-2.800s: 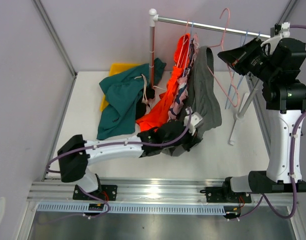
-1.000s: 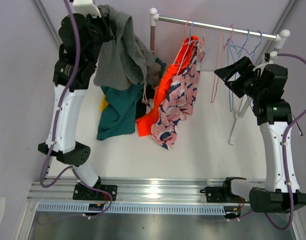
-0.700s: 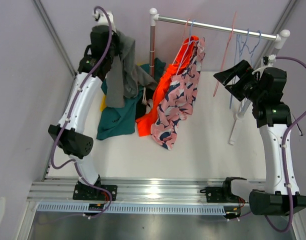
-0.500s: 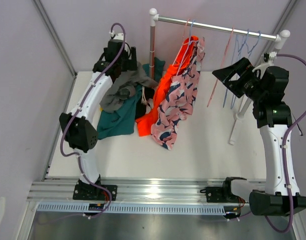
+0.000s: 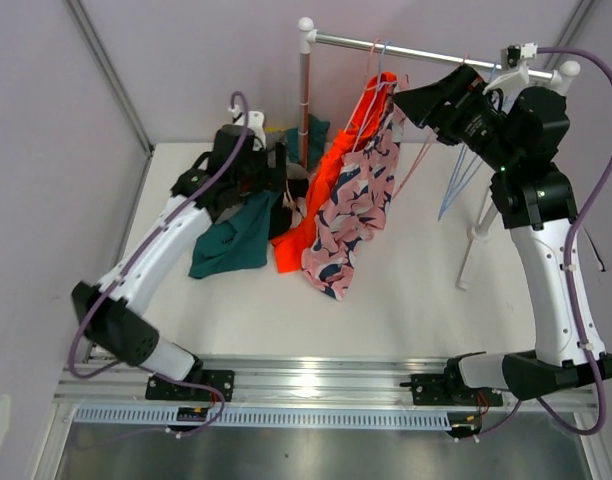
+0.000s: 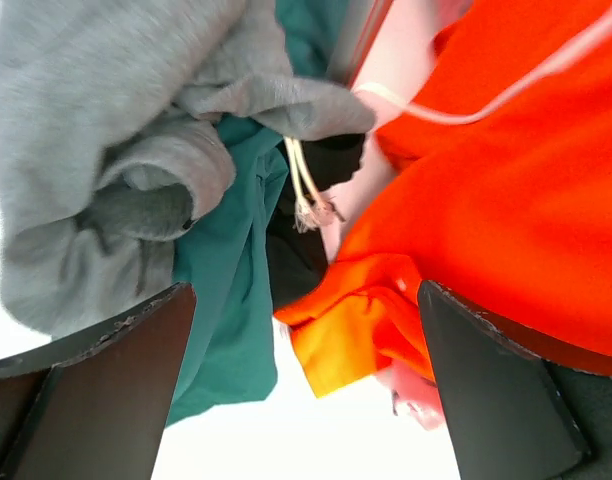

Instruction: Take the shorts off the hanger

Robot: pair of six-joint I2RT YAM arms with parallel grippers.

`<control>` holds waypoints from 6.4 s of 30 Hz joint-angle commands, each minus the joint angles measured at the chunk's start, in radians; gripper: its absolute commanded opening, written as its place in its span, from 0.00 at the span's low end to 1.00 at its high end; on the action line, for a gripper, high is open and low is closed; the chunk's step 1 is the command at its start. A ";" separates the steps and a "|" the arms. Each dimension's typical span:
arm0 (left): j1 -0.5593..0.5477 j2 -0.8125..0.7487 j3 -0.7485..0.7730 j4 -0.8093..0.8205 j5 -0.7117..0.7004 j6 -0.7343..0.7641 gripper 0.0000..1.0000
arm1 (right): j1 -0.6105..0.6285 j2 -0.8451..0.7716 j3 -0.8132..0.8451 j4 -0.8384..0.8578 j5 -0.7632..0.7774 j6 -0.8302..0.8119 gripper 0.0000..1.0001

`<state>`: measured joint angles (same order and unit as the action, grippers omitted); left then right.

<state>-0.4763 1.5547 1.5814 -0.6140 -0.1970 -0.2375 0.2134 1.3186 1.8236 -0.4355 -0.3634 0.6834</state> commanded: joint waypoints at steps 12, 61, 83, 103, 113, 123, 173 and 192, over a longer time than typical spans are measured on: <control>0.015 -0.449 -0.347 0.112 0.057 -0.023 0.99 | 0.129 0.274 0.075 0.080 0.135 -0.061 0.75; -0.395 -0.180 -0.311 0.697 0.610 0.044 0.65 | 0.190 0.084 0.267 -0.077 0.261 -0.038 0.00; -0.676 -0.493 -0.721 0.709 0.232 0.049 0.00 | 0.043 0.160 0.381 -0.102 0.190 0.025 0.00; -0.578 0.057 -0.069 0.353 -0.156 0.066 0.00 | 0.147 -0.059 0.065 -0.140 0.146 0.160 0.00; -0.467 0.243 0.289 0.118 -0.099 0.001 0.00 | 0.143 -0.119 0.053 -0.224 0.133 0.162 0.00; -0.657 -0.223 -0.003 -0.013 -0.252 -0.072 0.00 | -0.055 0.114 0.135 -0.092 -0.061 0.165 0.00; 0.107 -0.079 -0.070 0.158 0.048 -0.063 0.99 | 0.092 0.189 0.115 0.202 -0.167 0.124 0.97; 0.081 -0.602 -0.520 0.250 0.312 -0.069 0.99 | 0.127 0.392 0.128 0.184 -0.031 0.050 0.89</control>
<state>-0.3981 0.9859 1.0706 -0.4274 0.0315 -0.2962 0.3283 1.6848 1.9266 -0.2874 -0.4232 0.7578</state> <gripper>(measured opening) 0.993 0.905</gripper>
